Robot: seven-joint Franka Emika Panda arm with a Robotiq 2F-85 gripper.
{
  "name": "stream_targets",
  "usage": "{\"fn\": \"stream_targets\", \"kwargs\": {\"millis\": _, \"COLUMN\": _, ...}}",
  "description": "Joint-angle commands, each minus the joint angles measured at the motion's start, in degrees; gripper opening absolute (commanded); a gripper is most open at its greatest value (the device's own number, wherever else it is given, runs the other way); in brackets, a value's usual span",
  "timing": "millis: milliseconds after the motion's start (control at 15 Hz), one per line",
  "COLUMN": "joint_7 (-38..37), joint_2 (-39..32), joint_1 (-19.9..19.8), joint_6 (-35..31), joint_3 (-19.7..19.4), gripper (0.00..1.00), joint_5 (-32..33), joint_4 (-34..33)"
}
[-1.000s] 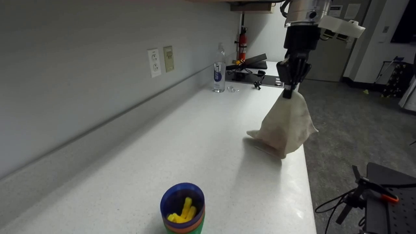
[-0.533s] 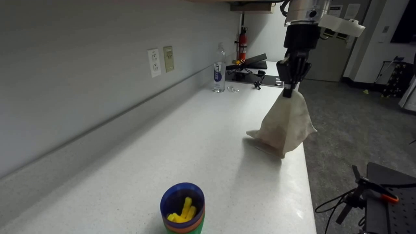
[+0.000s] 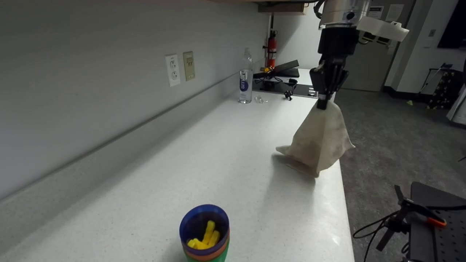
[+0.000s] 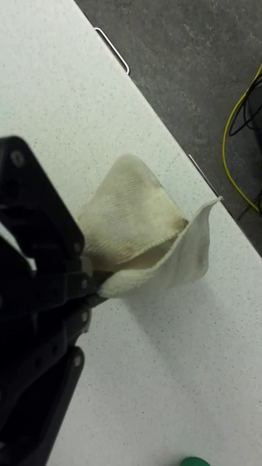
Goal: Pick up the cloth and put it back down
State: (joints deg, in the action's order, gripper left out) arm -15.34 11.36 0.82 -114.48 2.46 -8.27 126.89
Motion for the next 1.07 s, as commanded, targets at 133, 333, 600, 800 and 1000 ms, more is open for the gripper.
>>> {"fn": "stream_targets", "kwargs": {"millis": 133, "joint_7": 1.1, "joint_2": -3.1, "joint_1": -0.9, "joint_6": -1.3, "joint_3": -0.7, "gripper": 0.01, "joint_5": 2.3, "joint_4": -1.7}}
{"fn": "stream_targets", "kwargs": {"millis": 333, "joint_7": 1.4, "joint_2": -6.4, "joint_1": -1.5, "joint_6": -5.3, "joint_3": -1.4, "gripper": 0.01, "joint_5": 5.1, "joint_4": -3.0}}
{"fn": "stream_targets", "kwargs": {"millis": 600, "joint_7": 2.1, "joint_2": -10.2, "joint_1": -1.3, "joint_6": -16.0, "joint_3": -1.9, "gripper": 0.01, "joint_5": 8.5, "joint_4": -1.0}}
{"fn": "stream_targets", "kwargs": {"millis": 800, "joint_7": 2.7, "joint_2": -12.6, "joint_1": -1.2, "joint_6": -20.4, "joint_3": -2.2, "gripper": 0.01, "joint_5": 10.1, "joint_4": 0.0}}
{"fn": "stream_targets", "kwargs": {"millis": 1000, "joint_7": 3.1, "joint_2": -13.7, "joint_1": -1.2, "joint_6": -17.4, "joint_3": -2.6, "gripper": 0.01, "joint_5": 8.8, "joint_4": 0.1}}
